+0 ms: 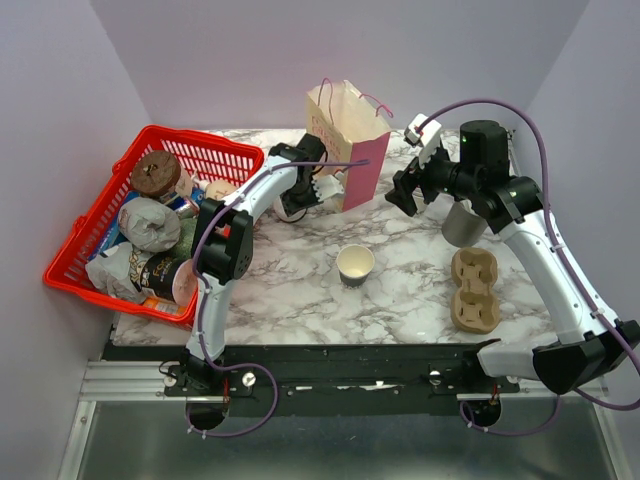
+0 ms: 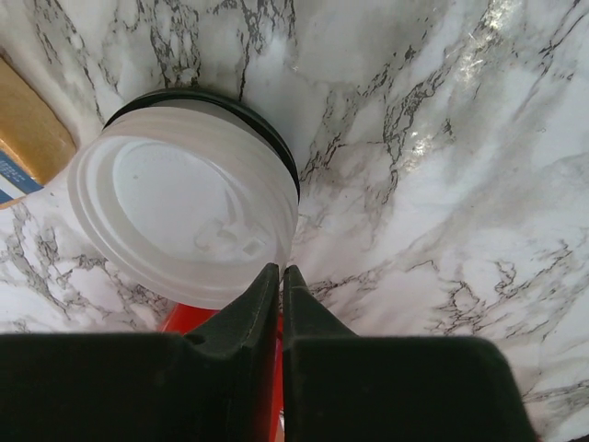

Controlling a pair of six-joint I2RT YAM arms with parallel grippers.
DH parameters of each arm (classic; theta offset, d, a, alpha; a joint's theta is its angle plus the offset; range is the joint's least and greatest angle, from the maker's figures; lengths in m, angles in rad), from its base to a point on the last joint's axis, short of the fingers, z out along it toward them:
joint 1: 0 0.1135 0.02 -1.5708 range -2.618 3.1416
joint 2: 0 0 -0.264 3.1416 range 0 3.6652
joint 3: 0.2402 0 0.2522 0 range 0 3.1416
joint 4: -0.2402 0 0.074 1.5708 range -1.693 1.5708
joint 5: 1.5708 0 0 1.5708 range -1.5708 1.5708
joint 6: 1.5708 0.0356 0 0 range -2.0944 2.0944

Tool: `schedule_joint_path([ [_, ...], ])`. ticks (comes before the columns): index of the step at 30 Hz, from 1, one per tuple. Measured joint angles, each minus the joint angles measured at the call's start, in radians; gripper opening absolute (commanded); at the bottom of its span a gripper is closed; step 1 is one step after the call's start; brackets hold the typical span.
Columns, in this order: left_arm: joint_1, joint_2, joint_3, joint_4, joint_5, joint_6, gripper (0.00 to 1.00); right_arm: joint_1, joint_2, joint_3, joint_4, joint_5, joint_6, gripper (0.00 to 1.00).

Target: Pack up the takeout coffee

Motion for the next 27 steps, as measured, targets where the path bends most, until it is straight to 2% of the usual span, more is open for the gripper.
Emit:
schedule_joint_path([
  [8,0.001,0.003,0.016,-0.012,0.0,0.0,0.0,0.0,0.004,0.0,0.0,0.0,-0.003,0.98],
  [27,0.003,-0.004,0.092,-0.072,0.043,-0.046,0.0,0.0,0.005,-0.009,0.0,-0.009,-0.011,0.98],
])
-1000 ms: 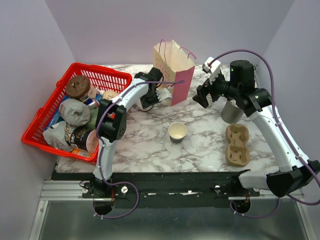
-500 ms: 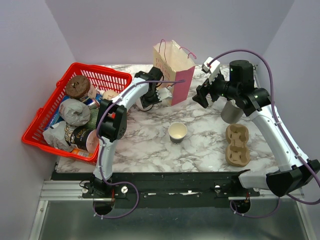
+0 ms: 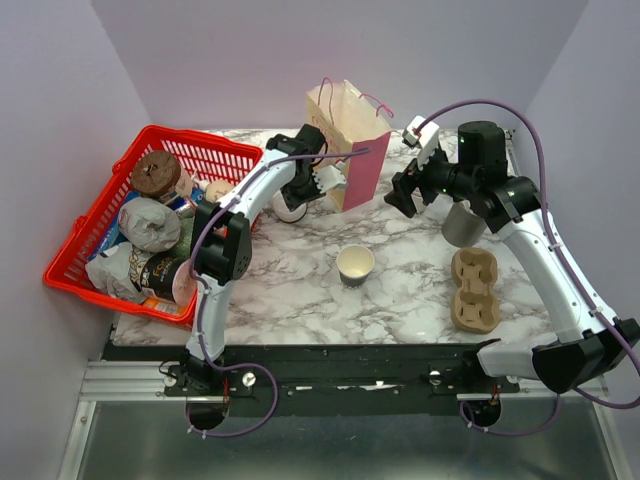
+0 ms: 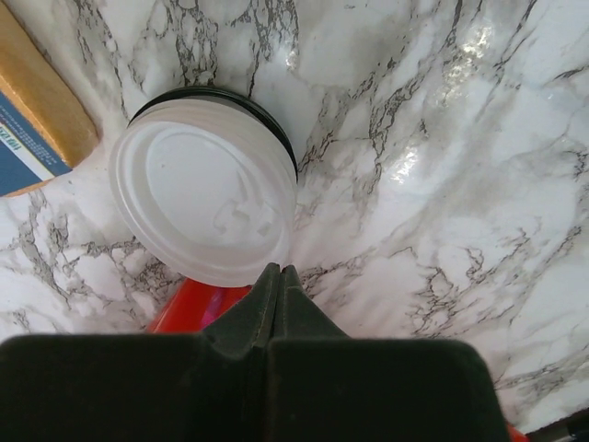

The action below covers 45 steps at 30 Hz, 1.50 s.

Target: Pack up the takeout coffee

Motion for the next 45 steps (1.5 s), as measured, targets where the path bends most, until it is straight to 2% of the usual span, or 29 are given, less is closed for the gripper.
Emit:
schedule_joint_path([
  [4,0.0,-0.023,0.006,-0.015,0.014,-0.021,0.0,0.0,0.0,0.0,0.0,-0.004,-0.001,0.98],
  [6,0.0,-0.039,0.005,-0.021,0.019,-0.031,0.17,0.0,0.0,0.0,0.0,-0.008,-0.002,0.98],
  [7,0.001,-0.051,0.0,-0.017,0.022,-0.034,0.33,0.0,0.0,0.0,0.0,-0.01,-0.004,0.98],
  [10,0.003,-0.1,-0.061,0.027,0.033,-0.048,0.43,0.0,0.0,0.0,0.0,-0.016,-0.007,0.98],
  [13,0.003,-0.134,-0.138,0.082,0.04,-0.051,0.44,0.0,0.0,0.0,0.0,-0.019,-0.007,0.98],
  [19,0.003,-0.112,-0.145,0.132,0.043,-0.052,0.44,0.0,-0.006,-0.002,0.0,-0.019,-0.007,0.98],
  [25,0.004,-0.081,-0.144,0.163,0.048,-0.056,0.4,0.0,-0.03,-0.017,0.0,-0.019,-0.006,0.98],
  [28,0.005,-0.071,-0.145,0.17,0.051,-0.056,0.35,0.0,-0.032,-0.017,0.0,-0.019,-0.007,0.98],
  [45,0.019,-0.027,-0.145,0.185,0.056,-0.056,0.28,0.0,-0.032,-0.018,0.0,-0.019,-0.007,0.98],
])
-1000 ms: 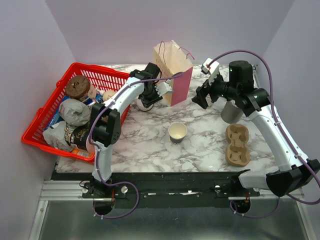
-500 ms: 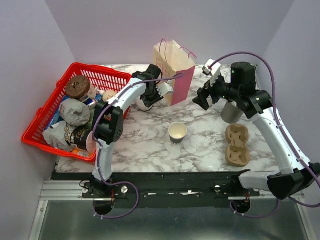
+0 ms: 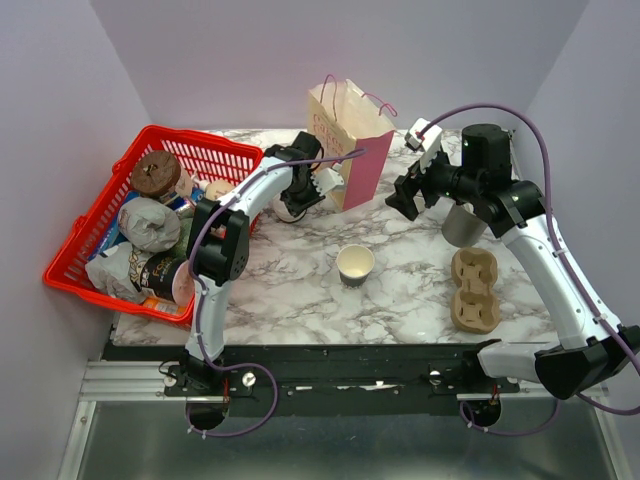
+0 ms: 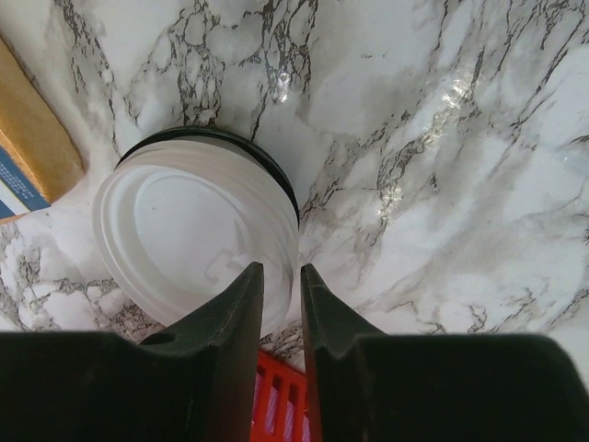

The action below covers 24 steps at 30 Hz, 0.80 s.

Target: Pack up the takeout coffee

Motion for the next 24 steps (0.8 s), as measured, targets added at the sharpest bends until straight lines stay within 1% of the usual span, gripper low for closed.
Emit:
schedule_joint_path([
  [4,0.0,0.001,0.0,0.0,0.001,-0.003,0.22,0.0,0.001,0.0,0.0,0.0,0.0,0.98],
  [5,0.001,0.001,0.0,0.0,0.002,-0.003,0.18,0.0,0.001,0.0,0.0,0.0,0.0,0.98],
  [9,0.003,0.005,0.002,-0.003,0.005,-0.004,0.12,0.0,0.004,0.0,0.0,0.0,0.0,0.98],
  [11,0.004,0.008,0.002,-0.005,0.006,-0.006,0.1,0.0,0.005,0.0,0.0,0.0,0.0,0.98],
  [16,0.005,0.009,0.017,-0.021,0.007,-0.008,0.09,0.0,0.006,0.0,0.0,0.0,0.0,0.98],
  [19,0.005,0.008,0.034,-0.031,0.014,-0.012,0.06,0.0,0.006,0.0,0.0,0.0,0.0,0.98],
  [21,0.007,0.008,0.044,-0.038,0.026,-0.018,0.01,0.0,0.007,0.0,0.0,0.0,0.0,0.98],
  [24,0.009,0.008,0.055,-0.048,0.038,-0.024,0.0,0.0,0.008,0.0,0.0,0.0,0.0,0.98],
])
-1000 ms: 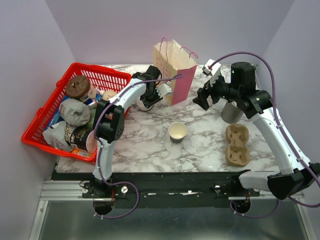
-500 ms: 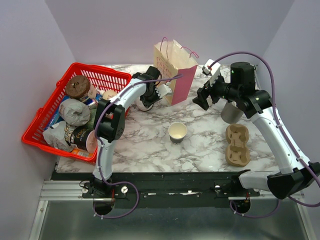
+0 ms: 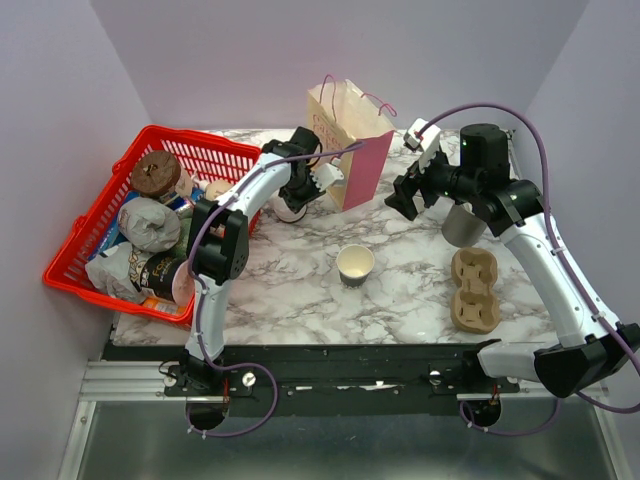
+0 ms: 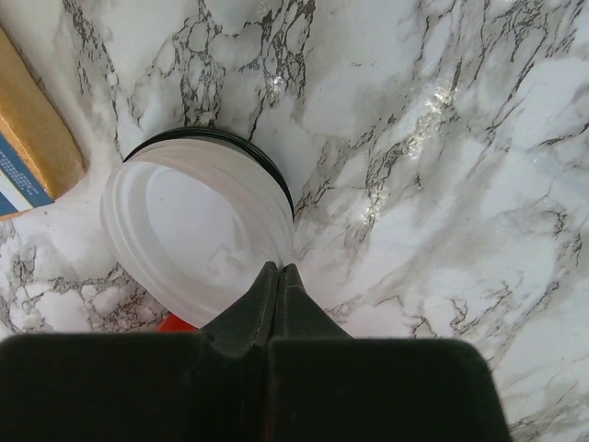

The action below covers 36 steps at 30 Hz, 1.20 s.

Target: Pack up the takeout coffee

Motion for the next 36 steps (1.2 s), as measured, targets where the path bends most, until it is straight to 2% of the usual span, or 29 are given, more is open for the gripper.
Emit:
schedule_joint_path([
  [8,0.014,0.0,0.027,-0.035,0.042,-0.034,0.0,0.0,0.001,0.0,0.0,0.0,0.0,0.98],
  [15,0.03,0.0,0.031,-0.048,0.066,-0.058,0.08,0.0,0.001,0.0,0.0,0.0,0.0,0.98],
  [25,0.082,0.0,0.044,-0.063,0.169,-0.139,0.09,0.0,0.001,0.0,0.0,0.0,0.0,0.98],
  [28,0.099,0.0,0.044,-0.063,0.198,-0.164,0.2,0.0,0.001,0.0,0.0,0.0,0.0,0.98],
  [29,0.102,0.0,0.044,-0.063,0.213,-0.172,0.2,0.0,0.001,-0.001,0.0,0.0,0.0,0.98],
  [36,0.103,0.0,0.033,-0.057,0.261,-0.209,0.14,0.0,0.001,-0.012,0.0,-0.001,0.0,0.98],
])
